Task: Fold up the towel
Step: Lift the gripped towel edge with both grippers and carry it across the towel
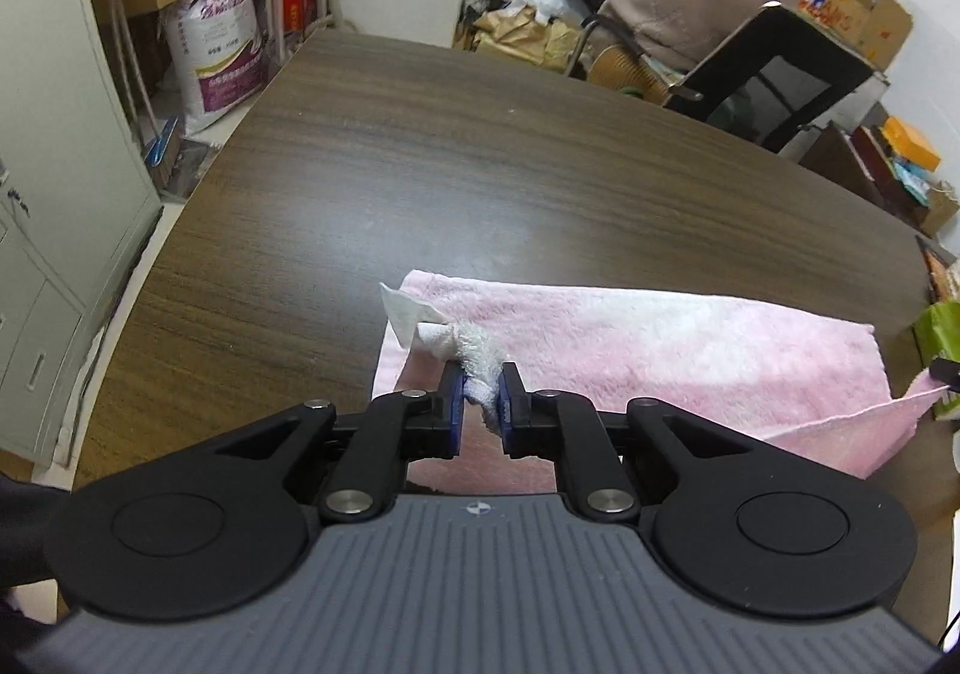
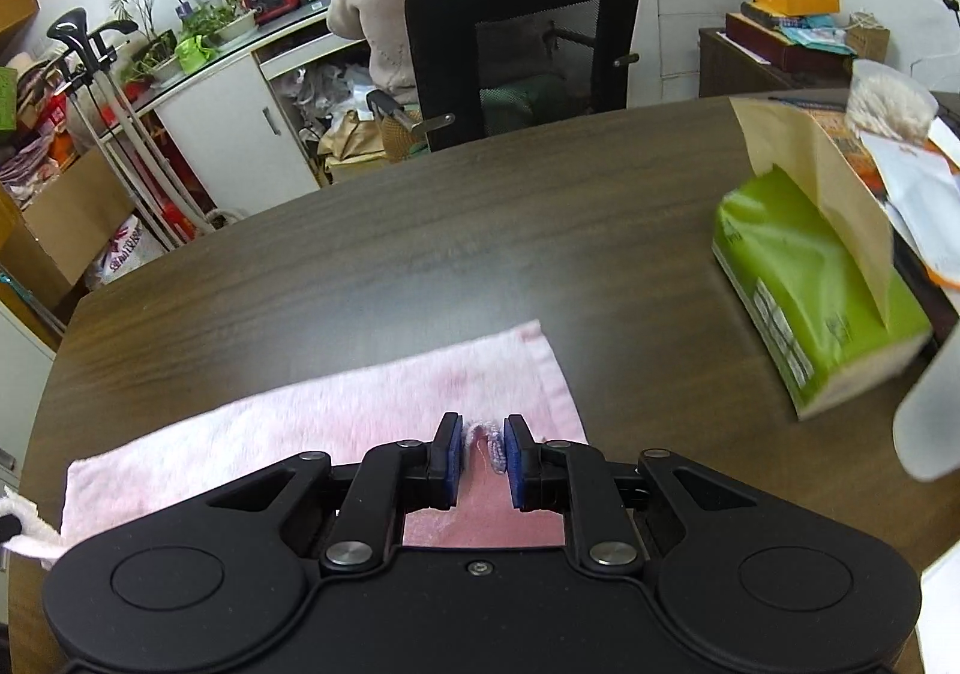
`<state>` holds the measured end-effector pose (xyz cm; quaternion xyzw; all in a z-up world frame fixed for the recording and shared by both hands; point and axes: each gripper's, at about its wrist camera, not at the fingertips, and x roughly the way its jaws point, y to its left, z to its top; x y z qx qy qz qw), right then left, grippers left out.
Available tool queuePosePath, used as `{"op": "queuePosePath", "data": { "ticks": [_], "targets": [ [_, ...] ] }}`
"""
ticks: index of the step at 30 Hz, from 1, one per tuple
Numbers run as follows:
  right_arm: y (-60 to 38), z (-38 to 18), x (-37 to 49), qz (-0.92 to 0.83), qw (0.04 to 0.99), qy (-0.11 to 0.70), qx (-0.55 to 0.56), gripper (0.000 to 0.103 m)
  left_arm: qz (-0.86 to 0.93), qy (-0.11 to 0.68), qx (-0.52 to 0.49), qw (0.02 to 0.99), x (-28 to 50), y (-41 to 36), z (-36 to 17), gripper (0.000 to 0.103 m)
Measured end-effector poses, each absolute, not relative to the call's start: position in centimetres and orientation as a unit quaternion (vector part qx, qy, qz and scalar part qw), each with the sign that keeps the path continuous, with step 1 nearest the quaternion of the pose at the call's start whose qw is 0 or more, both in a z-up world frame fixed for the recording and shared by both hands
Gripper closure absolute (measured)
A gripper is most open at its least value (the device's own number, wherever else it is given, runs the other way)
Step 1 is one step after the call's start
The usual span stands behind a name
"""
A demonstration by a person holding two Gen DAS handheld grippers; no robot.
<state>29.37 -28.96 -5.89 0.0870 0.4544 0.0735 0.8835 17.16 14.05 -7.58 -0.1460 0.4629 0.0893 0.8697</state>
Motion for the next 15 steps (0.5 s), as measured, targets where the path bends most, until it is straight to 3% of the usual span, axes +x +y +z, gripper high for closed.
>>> {"op": "queuePosePath", "data": {
  "ticks": [15],
  "targets": [
    [-27.3,-7.7,35.6,0.048,0.875,0.469,0.109,0.088,0.110,0.499,-0.176,0.842,24.0,15.1,-9.0,0.092]
  ]
}}
